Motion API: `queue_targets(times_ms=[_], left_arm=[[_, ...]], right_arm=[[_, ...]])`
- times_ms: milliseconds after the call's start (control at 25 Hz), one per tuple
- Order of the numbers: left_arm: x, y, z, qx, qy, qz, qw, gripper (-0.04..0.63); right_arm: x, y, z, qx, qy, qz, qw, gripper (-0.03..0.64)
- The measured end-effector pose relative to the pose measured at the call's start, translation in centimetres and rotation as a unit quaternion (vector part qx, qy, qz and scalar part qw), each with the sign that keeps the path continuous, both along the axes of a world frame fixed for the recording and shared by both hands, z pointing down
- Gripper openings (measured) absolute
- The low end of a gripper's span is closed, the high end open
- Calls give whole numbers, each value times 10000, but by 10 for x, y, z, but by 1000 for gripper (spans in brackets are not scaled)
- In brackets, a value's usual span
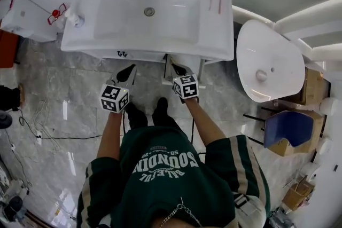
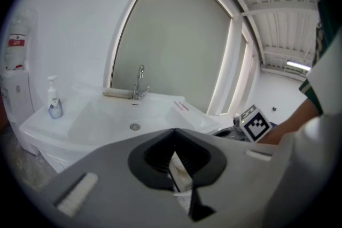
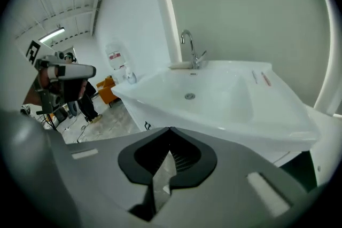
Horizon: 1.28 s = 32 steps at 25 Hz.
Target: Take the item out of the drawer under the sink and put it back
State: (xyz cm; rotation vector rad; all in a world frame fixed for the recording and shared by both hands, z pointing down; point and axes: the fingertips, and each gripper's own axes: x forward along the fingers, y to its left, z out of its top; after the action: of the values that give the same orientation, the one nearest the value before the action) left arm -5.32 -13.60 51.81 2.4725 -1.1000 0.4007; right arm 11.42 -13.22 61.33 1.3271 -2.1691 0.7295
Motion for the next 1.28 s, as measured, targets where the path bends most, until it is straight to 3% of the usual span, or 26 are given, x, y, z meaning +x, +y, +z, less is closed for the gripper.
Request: queue_targets(times_ms=[240,600,840,1280], left_arm=[[-10,-24,-37,376,-54,-130,9992,44],[-23,-46,-89,915,-22,-328,9953,44],[-21,-50,-111,1146,-22,-338,9928,44],[-21,-44,-100,1057,-90,-347,9938,44]], right_arm=[[-2,-25,-80,964,-147,21,9952,2],[6,-49,-203,2209,-470,76,9741,2],[16,-48,-228,2460,-515,120,9678,2],[15,-36,-222,2439,-603,101,9679,2]])
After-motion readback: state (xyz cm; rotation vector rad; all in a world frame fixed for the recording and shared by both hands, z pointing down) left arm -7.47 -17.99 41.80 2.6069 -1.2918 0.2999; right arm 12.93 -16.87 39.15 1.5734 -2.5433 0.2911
